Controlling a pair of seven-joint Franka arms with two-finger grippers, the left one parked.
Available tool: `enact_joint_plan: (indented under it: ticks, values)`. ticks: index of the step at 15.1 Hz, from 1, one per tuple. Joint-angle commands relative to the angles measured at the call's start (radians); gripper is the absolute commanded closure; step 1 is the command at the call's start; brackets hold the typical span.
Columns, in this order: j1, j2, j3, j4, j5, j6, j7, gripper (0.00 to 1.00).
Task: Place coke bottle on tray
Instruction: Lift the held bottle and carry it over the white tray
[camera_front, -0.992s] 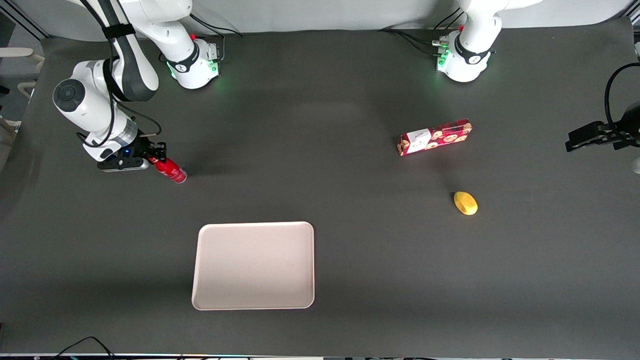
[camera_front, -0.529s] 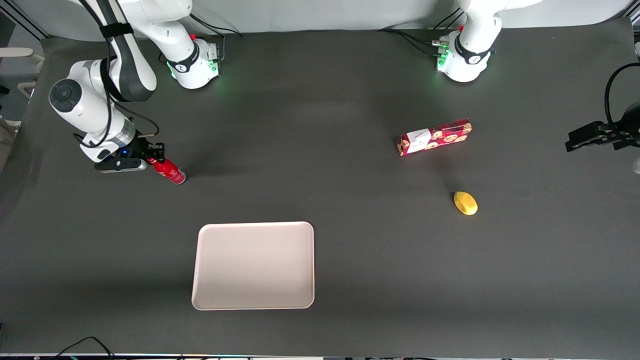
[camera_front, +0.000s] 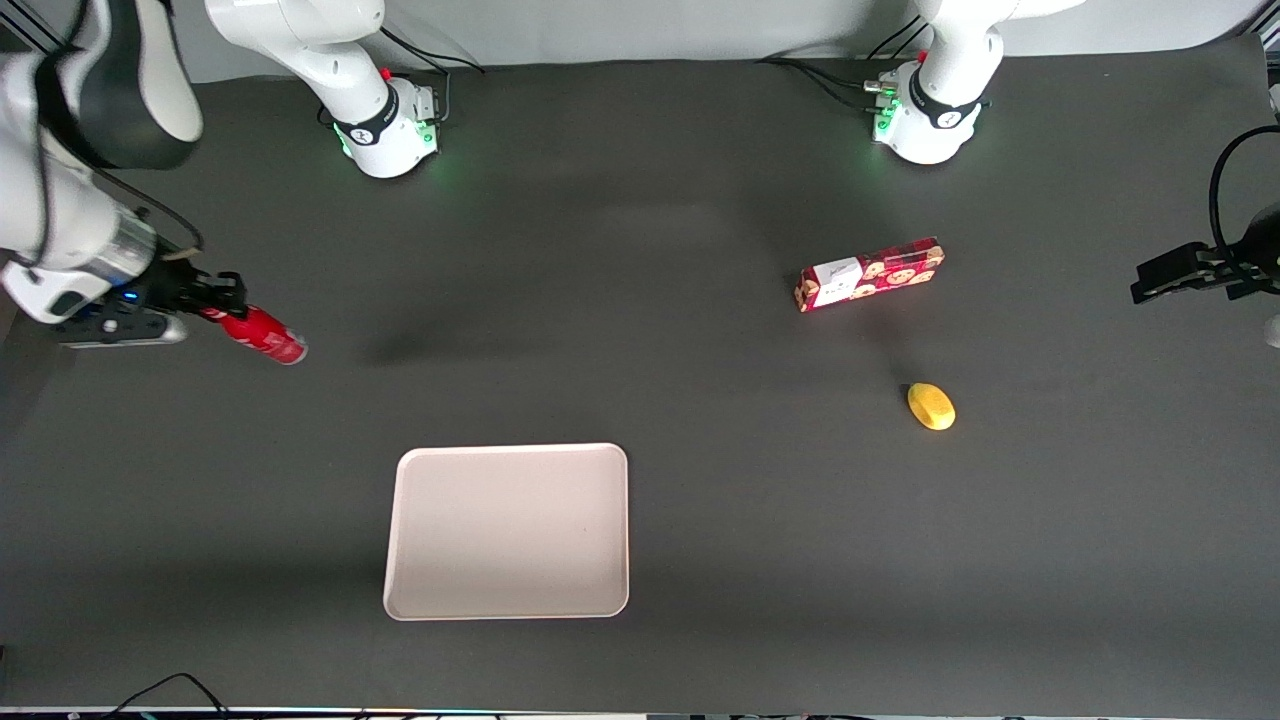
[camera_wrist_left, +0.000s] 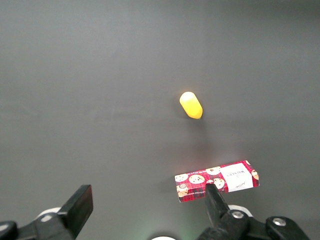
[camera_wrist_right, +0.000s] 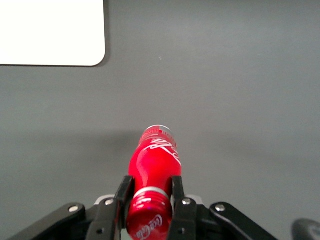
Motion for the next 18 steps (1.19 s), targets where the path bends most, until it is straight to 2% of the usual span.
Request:
enact_joint_plan:
  ticks: [1,4,7,9,12,18]
  values:
    - [0.002,0.213,0.001,0.449,-0.018,-0.286,-0.005,1.0]
    - [0.008,0.391,0.001,0.758,-0.006,-0.427,-0.003,1.0]
    - [0.012,0.505,0.004,0.921,0.009,-0.442,0.07,1.0]
    - [0.009,0.573,0.066,0.978,0.011,-0.397,0.141,1.0]
    - [0.009,0.649,0.14,0.987,0.011,-0.241,0.267,1.0]
    - [0.008,0.81,0.208,0.986,0.006,-0.025,0.285,1.0]
